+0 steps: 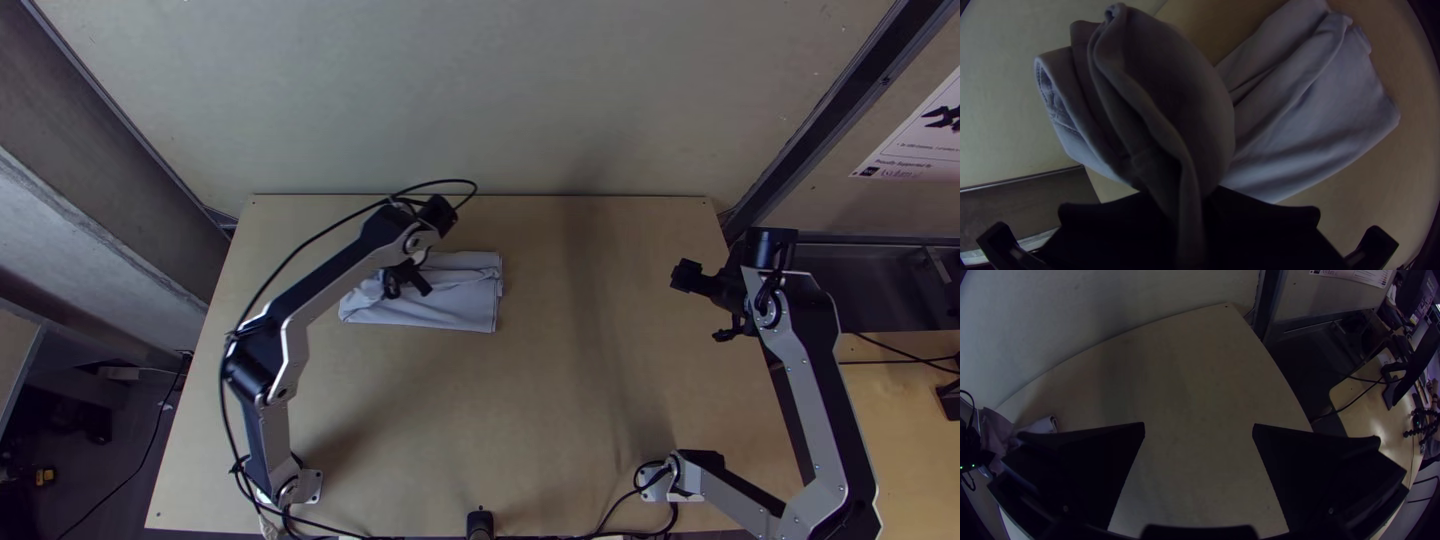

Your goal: Fold the t-shirt

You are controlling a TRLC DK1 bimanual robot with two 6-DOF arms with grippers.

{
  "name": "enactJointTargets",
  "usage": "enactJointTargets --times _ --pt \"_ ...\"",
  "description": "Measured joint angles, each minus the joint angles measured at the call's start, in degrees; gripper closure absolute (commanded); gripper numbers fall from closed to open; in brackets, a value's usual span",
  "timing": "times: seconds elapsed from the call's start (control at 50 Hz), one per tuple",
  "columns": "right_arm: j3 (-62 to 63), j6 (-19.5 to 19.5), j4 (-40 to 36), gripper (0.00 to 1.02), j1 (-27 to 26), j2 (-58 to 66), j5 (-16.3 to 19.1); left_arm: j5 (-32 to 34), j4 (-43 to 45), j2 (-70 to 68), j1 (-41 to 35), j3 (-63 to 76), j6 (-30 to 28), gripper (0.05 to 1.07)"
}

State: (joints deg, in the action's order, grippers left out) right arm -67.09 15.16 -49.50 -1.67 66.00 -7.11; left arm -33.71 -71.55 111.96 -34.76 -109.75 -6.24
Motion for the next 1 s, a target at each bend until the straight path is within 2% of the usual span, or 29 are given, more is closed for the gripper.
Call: enactJointTargets --times 0.52,0.54,0.56,0.58,0.64,0.66,0.82,0.92,1.0 --pt "6.6 -0.7 1.0 0.03 -0.8 -4.2 0.0 2.3 -3.4 14.2 -8.0 -12.9 5.7 1.03" --pt "7.0 -0.7 1.1 0.03 -0.8 -4.4 0.0 3.4 -3.5 14.6 -8.2 -13.8 6.0 0.99" --pt "7.3 -0.7 1.1 0.03 -0.8 -4.6 0.0 4.5 -3.6 15.3 -8.4 -15.1 6.4 0.89" --pt "7.6 -0.7 1.1 0.03 -0.8 -4.7 0.0 5.5 -3.6 15.8 -8.7 -16.1 7.0 0.76" --pt "8.6 -0.7 1.2 0.03 -0.7 -5.1 0.0 8.1 -2.6 17.4 -9.6 -19.5 8.9 0.25" --pt "8.9 -0.7 1.3 0.03 -0.7 -5.3 0.0 9.1 -1.7 17.8 -9.9 -20.2 9.5 0.11" --pt "11.9 -0.7 2.5 0.03 0.1 -6.7 0.0 20.7 5.1 19.8 -13.0 -22.1 15.3 0.10" --pt "13.2 -0.7 2.7 0.03 0.2 -7.4 0.0 32.0 10.1 21.2 -14.2 -22.8 22.8 0.10" --pt "14.4 -0.7 2.8 0.03 0.2 -8.2 0.0 34.4 12.7 22.7 -14.9 -24.5 30.6 0.10"
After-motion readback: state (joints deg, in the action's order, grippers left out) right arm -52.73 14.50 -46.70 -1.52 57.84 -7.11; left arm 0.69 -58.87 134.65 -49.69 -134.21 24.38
